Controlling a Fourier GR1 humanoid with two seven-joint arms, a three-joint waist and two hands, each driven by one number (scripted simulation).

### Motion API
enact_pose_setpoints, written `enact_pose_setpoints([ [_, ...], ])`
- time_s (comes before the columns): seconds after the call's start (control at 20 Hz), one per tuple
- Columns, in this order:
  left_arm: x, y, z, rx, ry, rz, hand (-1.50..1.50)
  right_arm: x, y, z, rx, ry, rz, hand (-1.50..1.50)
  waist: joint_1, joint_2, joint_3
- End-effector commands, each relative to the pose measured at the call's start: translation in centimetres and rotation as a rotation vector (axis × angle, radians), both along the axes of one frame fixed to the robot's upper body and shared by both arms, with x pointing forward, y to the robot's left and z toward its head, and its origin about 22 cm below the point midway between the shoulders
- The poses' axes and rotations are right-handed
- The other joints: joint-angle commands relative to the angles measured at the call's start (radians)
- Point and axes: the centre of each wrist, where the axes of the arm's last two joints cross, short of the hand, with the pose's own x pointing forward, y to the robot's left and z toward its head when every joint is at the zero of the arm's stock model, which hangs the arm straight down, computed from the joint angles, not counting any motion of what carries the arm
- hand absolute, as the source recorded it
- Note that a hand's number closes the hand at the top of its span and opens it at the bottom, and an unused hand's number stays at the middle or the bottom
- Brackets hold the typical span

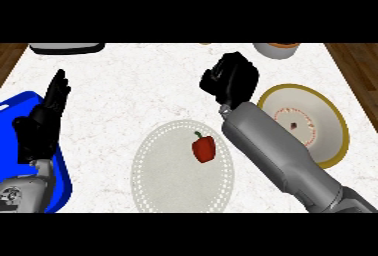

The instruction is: Pick the eggplant from the placemat and place it in the bowl

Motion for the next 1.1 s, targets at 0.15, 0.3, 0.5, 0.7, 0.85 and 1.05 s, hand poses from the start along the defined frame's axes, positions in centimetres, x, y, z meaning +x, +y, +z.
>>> enact_pose_setpoints([
  [0.15,-0.1,-0.2,0.5,0.003,-0.011,0.006,0.00,-1.2,-8.7,-2.5,0.063,-0.065,-0.222,1.50,-0.006,0.004,0.000],
  [0.3,-0.9,0.4,0.4,0.003,-0.011,0.011,0.00,-1.6,-13.5,-1.6,0.002,-0.066,-0.293,1.50,0.005,0.006,0.000],
  [0.5,0.6,-0.4,1.3,0.002,-0.019,-0.020,0.00,-2.3,-18.1,-3.3,-0.130,0.008,-0.391,1.50,0.014,0.014,0.000],
  [0.7,0.4,-0.9,1.2,0.000,-0.046,-0.032,0.00,-1.5,-20.4,-5.4,-0.194,0.042,-0.454,1.50,0.046,0.021,0.000],
  [0.85,0.8,-0.2,0.8,-0.002,-0.021,-0.053,0.00,-2.9,-24.1,-7.2,-0.193,0.062,-0.516,1.50,0.043,0.021,0.000],
  [1.05,0.1,0.1,0.7,0.000,-0.044,-0.048,0.00,-3.8,-27.1,-8.7,-0.040,0.064,-0.542,1.50,0.057,0.025,0.002],
])
